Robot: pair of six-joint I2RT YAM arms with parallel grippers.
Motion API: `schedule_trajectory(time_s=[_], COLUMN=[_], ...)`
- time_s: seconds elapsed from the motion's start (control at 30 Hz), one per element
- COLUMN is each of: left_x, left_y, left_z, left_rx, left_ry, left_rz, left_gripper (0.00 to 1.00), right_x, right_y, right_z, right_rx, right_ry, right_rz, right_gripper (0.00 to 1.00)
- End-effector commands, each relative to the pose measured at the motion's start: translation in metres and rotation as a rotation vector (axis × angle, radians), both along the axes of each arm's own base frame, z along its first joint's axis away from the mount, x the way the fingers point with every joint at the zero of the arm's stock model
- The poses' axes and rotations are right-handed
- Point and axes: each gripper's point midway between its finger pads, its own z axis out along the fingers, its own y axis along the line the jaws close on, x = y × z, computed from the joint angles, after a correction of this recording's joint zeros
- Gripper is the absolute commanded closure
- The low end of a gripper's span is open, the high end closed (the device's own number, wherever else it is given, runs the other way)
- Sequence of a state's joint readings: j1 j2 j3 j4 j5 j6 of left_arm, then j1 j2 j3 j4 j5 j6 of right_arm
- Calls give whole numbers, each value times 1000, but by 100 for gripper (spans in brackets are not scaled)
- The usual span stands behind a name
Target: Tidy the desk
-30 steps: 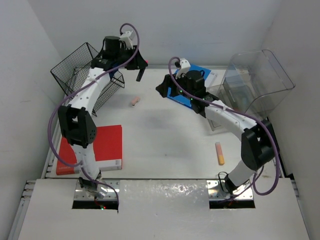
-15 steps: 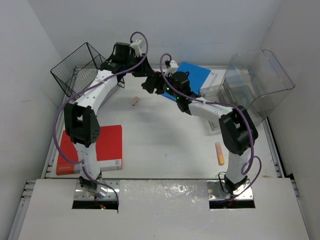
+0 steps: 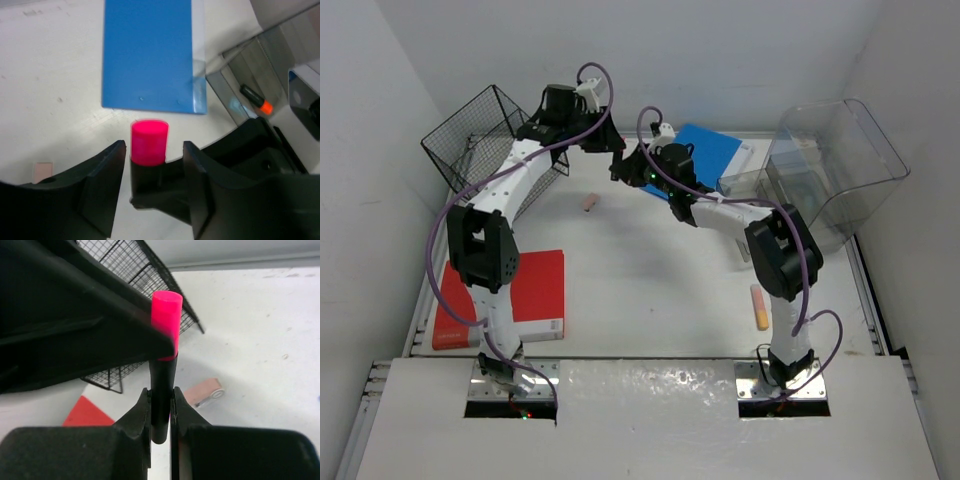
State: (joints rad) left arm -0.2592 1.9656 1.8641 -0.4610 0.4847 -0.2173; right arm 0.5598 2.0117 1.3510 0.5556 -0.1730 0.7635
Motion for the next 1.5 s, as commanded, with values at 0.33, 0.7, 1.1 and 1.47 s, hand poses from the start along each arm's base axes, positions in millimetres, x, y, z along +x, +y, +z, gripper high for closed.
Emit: schedule_trajectory(time_s=[0.33,0.7,1.1,1.47], left_x=[-16,-35,-41,-36], left_y=[22,88,94,103], left_z=[19,-51,-79,-68], left_rx=[-38,173,222,252], left_ry=[-14,-26,24,-25], left_rz=[-94,-41,-77,-35], left_gripper=[0,0,0,0], right_x=[-6,-53,-47,-55], right_y=[-124,-344,-373,-376], right_z=[32,-17,-59,-59], right_rx=[-368,-1502,-1688,-1673], right_ry=[-188,195,305,354], right_rz=[-121,-535,-457,-482], right_gripper=[100,100,74,57])
